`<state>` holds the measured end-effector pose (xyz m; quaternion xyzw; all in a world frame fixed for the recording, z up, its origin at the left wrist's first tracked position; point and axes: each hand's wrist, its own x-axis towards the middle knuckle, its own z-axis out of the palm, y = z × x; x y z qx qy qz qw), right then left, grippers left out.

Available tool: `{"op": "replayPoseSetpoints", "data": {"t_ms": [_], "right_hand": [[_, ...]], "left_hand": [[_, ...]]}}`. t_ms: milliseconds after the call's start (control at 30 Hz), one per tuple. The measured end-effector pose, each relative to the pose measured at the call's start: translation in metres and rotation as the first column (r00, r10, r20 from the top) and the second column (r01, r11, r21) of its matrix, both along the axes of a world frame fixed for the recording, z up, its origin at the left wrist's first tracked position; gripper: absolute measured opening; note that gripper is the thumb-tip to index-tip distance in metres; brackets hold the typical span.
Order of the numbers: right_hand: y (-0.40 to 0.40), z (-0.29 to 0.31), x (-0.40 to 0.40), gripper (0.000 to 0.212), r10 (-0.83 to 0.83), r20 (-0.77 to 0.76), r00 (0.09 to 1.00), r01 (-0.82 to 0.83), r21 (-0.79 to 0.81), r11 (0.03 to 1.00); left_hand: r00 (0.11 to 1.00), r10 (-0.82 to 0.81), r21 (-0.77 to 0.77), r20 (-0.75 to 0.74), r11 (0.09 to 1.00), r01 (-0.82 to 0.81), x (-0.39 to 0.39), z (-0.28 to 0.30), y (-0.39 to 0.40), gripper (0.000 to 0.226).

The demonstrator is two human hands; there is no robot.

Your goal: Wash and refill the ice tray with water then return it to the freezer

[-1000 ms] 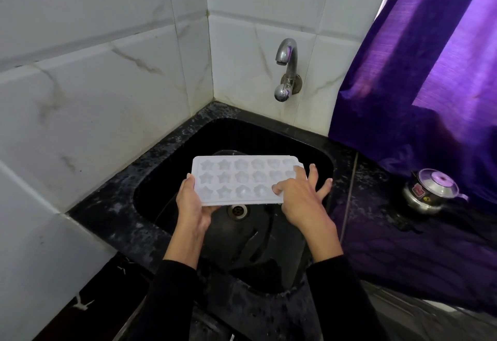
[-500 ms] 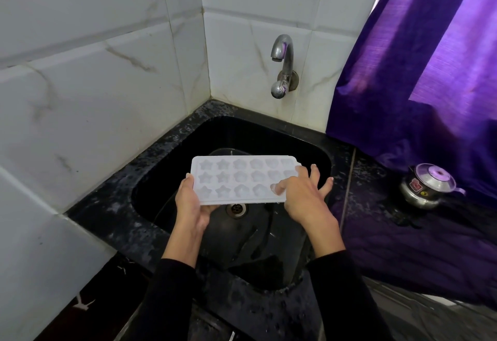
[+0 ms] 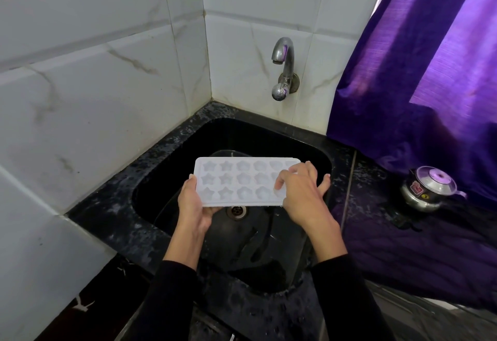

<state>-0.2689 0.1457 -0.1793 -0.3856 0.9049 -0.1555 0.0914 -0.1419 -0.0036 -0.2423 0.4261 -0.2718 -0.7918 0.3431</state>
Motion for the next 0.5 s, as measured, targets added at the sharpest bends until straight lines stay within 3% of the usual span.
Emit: {"op": "replayPoseSetpoints", "data": {"t_ms": [333,500], "right_hand": [[0.008,-0.001,0.018,0.078,0.108,0.051,0.993,-0.111,0.067,0.991],[0.018,0.001,0.019,0.075,0.095,0.083,0.992,-0.101,0.066,0.993]], "left_hand": [[1.0,0.01,-0.004,0.018,1.0,-0.01,-0.002,0.0,0.012,0.041],[0.999,0.029,-0.006,0.026,1.0,-0.029,-0.002,0.0,0.024,0.037]]}}
